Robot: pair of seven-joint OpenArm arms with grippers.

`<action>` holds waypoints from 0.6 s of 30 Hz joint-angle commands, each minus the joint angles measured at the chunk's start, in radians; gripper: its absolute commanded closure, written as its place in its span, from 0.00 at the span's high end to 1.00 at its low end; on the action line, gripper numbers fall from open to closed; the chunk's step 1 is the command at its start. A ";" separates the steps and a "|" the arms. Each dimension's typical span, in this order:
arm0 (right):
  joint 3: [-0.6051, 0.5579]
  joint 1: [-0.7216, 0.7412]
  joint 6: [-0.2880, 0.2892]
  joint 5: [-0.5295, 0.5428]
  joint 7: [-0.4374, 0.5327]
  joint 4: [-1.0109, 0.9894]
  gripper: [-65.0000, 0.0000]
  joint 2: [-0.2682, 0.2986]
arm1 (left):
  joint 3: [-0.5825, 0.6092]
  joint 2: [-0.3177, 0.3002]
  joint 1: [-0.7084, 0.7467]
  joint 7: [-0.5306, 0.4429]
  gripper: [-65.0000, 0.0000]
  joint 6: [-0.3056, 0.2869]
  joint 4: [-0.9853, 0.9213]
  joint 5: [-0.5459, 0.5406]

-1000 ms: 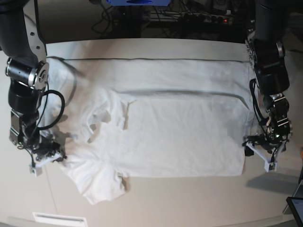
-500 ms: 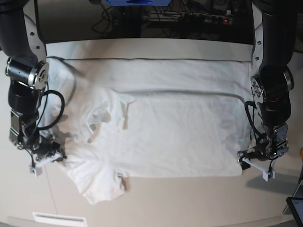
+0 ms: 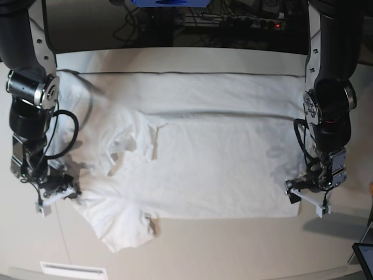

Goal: Fold the T-shirt properly
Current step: 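Lower both grippers onto the hem corners and close on the fabric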

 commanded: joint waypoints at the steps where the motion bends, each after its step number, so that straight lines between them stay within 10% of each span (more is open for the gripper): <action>1: 0.000 0.024 0.003 -0.006 -0.005 0.015 0.01 0.011 | 0.002 0.014 -0.021 0.014 0.82 -0.025 0.009 -0.010; 11: 0.000 0.024 0.003 -0.006 -0.005 0.015 0.01 0.031 | 0.004 0.046 -0.019 0.011 0.78 -0.106 0.010 -0.003; 18: 0.000 0.024 0.003 -0.006 -0.002 0.015 0.01 0.027 | 0.004 0.041 0.010 0.011 0.14 -0.106 0.066 -0.003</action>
